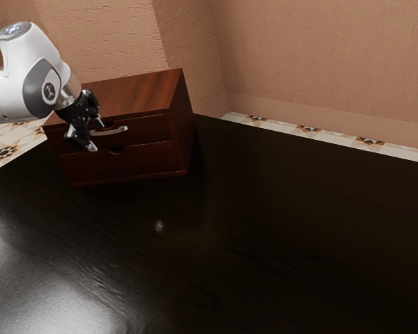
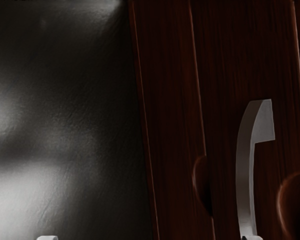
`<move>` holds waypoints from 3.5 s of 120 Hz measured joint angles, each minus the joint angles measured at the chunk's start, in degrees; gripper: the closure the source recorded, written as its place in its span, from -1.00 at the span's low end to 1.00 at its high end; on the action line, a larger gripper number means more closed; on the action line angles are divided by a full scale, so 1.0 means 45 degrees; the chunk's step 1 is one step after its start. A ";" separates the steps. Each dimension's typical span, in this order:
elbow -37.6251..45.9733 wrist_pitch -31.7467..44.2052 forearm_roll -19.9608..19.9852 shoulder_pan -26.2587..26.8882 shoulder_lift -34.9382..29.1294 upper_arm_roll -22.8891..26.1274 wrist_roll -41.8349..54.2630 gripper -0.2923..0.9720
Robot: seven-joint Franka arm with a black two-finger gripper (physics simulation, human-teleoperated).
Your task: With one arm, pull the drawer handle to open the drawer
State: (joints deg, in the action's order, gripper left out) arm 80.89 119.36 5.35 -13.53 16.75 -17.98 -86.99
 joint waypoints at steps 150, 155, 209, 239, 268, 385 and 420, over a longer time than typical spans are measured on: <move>-0.0820 0.0736 0.0508 -0.0282 0.1371 0.0085 -0.0315 -0.09; -0.0819 0.0735 0.0564 -0.0275 0.1376 0.0083 -0.0320 -0.06; -0.0807 -0.0271 0.0868 -0.0253 0.1054 0.0052 -0.0367 0.58; -0.0624 -0.1022 0.0867 -0.0235 0.0751 0.0064 -0.0387 0.67; 0.0402 -0.1329 0.0775 -0.0208 -0.0072 0.0130 -0.0418 0.70; 0.4113 -0.1342 -0.0260 -0.0138 -0.3277 0.0715 -0.0548 0.70; 0.4828 -0.1214 -0.0481 -0.0127 -0.3927 0.0829 -0.0572 0.70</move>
State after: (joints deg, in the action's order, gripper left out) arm 102.61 113.90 3.19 -14.11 -0.92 -14.25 -89.57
